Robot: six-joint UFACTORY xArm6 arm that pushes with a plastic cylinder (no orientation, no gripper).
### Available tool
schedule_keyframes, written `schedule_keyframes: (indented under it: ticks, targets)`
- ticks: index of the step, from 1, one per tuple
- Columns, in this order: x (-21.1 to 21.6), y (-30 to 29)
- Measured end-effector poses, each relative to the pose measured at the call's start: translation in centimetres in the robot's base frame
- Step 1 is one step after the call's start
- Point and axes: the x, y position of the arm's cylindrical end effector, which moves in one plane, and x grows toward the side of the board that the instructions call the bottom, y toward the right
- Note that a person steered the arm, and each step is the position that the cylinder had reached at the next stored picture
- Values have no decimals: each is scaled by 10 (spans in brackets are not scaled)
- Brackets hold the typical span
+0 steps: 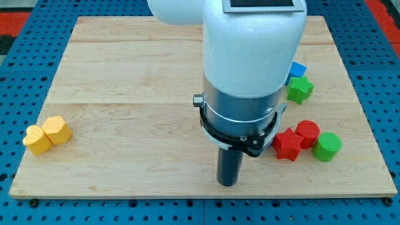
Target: Place arm at bottom right corner
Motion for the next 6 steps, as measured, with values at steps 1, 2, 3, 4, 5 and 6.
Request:
schedule_keyframes:
  ticks: [1,2,3,4,5,6]
  targets:
    - [12,47]
    - [14,108]
    - [14,194]
    - [6,232]
    - [-4,245]
    - [-22,246]
